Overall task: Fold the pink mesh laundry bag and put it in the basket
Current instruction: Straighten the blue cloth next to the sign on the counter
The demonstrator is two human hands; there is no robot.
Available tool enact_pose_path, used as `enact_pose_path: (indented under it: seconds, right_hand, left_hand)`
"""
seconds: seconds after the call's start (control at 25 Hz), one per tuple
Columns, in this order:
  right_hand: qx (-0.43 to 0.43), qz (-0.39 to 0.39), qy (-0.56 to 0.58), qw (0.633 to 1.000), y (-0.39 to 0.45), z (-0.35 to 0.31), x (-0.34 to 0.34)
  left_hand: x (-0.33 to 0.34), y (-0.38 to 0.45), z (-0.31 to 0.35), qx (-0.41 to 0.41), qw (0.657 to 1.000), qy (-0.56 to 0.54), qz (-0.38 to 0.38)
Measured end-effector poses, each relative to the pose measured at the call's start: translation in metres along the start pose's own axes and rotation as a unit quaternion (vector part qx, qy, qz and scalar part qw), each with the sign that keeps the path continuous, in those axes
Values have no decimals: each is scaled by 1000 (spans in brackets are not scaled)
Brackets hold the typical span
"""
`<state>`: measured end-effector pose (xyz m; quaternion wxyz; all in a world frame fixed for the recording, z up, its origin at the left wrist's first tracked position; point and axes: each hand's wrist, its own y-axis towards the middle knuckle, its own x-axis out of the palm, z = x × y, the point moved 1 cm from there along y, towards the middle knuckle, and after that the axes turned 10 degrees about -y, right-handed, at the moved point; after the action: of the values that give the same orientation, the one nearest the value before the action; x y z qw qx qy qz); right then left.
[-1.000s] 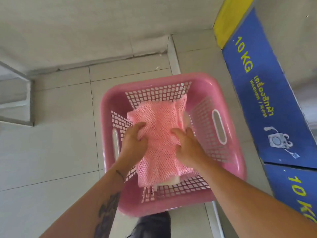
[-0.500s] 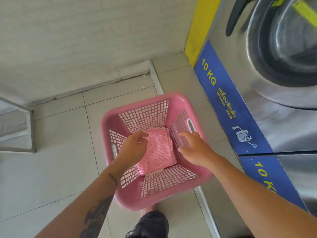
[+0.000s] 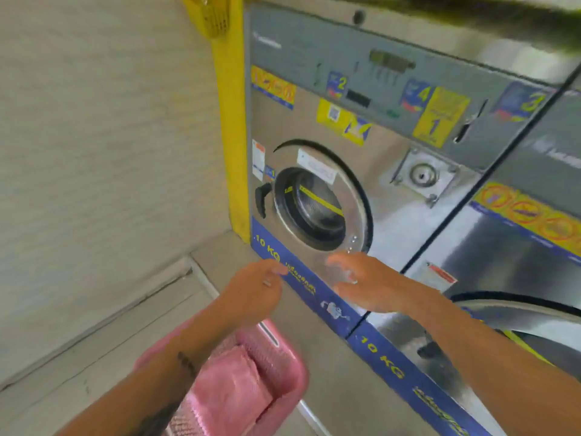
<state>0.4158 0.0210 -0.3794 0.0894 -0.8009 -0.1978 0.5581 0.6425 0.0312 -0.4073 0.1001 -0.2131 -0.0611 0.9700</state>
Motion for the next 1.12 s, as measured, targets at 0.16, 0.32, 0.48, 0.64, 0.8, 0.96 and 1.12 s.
enact_pose_path:
  seconds: [0.16, 0.32, 0.48, 0.64, 0.8, 0.96, 1.12]
  right_hand:
    - [25, 100, -28, 994, -70, 18, -93]
    - [48, 214, -67, 973, -144, 39, -165]
    - [82, 309, -126, 939, -218, 70, -226]
    - [135, 354, -123, 917, -279, 112, -272]
    - [169, 388, -117, 898, -319, 168, -300]
    - [162, 428, -95, 884, -353, 249, -322]
    - [152, 441, -65, 882, -387, 337, -361]
  left_hand:
    - [19, 14, 123, 127, 990, 27, -61]
    - [47, 24, 219, 219, 966, 53, -124]
    - [86, 27, 317, 332, 924, 89, -166]
    - [131, 22, 390, 397, 888, 108, -204]
    - [189, 29, 440, 437, 867, 111, -212]
    - [267, 37, 497, 463, 852, 88, -229]
    - [358, 38, 570, 479, 833, 111, -253]
